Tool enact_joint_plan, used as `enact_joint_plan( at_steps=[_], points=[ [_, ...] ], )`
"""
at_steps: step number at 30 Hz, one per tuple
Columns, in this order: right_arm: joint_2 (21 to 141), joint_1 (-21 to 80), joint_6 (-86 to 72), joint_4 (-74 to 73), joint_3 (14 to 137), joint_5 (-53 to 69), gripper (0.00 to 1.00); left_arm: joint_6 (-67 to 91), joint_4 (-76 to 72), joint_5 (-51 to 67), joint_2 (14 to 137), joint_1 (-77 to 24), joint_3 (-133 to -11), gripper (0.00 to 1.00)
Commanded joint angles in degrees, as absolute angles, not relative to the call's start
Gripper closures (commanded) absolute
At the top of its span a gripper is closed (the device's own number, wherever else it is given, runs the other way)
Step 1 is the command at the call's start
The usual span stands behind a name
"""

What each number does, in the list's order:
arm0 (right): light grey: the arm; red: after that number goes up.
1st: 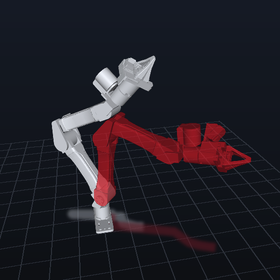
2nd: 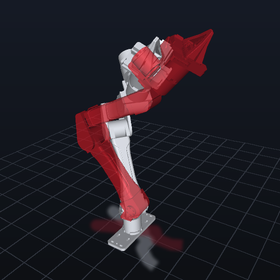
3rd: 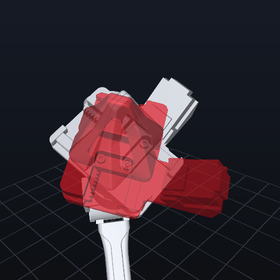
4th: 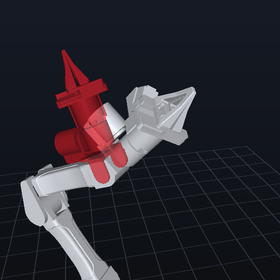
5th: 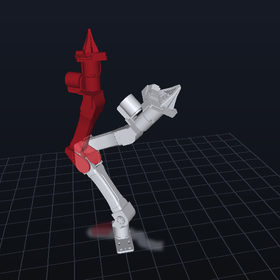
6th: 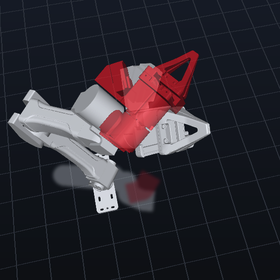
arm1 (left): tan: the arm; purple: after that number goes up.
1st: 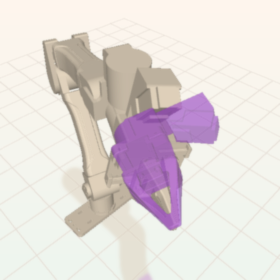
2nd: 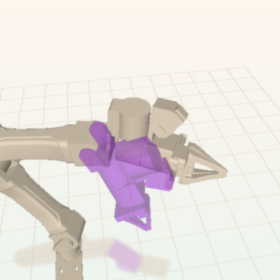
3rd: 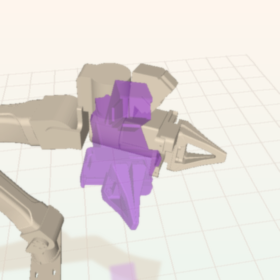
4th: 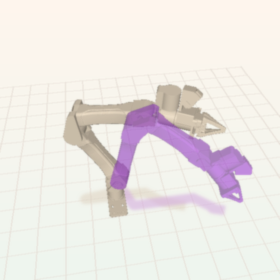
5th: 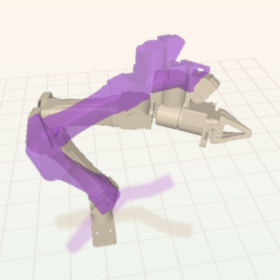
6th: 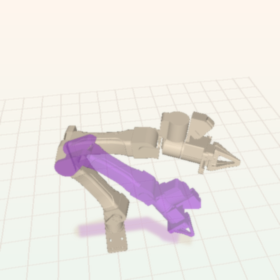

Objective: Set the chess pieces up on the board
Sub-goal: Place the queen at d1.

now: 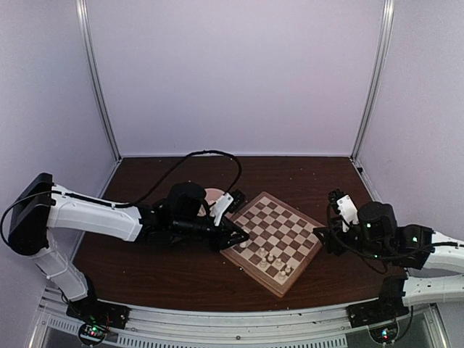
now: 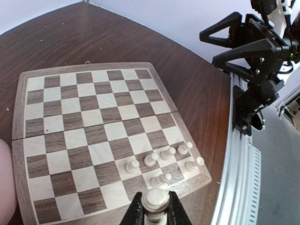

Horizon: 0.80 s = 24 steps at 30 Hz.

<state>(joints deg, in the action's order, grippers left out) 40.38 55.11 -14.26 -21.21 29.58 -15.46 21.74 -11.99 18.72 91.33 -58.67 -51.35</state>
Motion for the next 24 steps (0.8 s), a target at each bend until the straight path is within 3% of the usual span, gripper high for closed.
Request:
enact_joint_plan(
  at_steps=[1, 7, 24],
  points=[
    [34.8, 54.3, -14.2, -19.3, 24.7, -25.3, 0.34, 18.5, -21.3, 13.4, 94.2, -58.8, -49.5, 0.97],
    [32.9, 54.2, -13.1, -15.5, 21.5, -26.0, 0.34, 13.9, -33.7, 15.5, 98.4, -60.1, -45.8, 1.00],
    [34.1, 54.2, -12.7, -14.2, 21.0, -24.0, 0.35, 9.5, -43.7, 14.5, 108.1, -60.5, -44.6, 1.00]
  ],
)
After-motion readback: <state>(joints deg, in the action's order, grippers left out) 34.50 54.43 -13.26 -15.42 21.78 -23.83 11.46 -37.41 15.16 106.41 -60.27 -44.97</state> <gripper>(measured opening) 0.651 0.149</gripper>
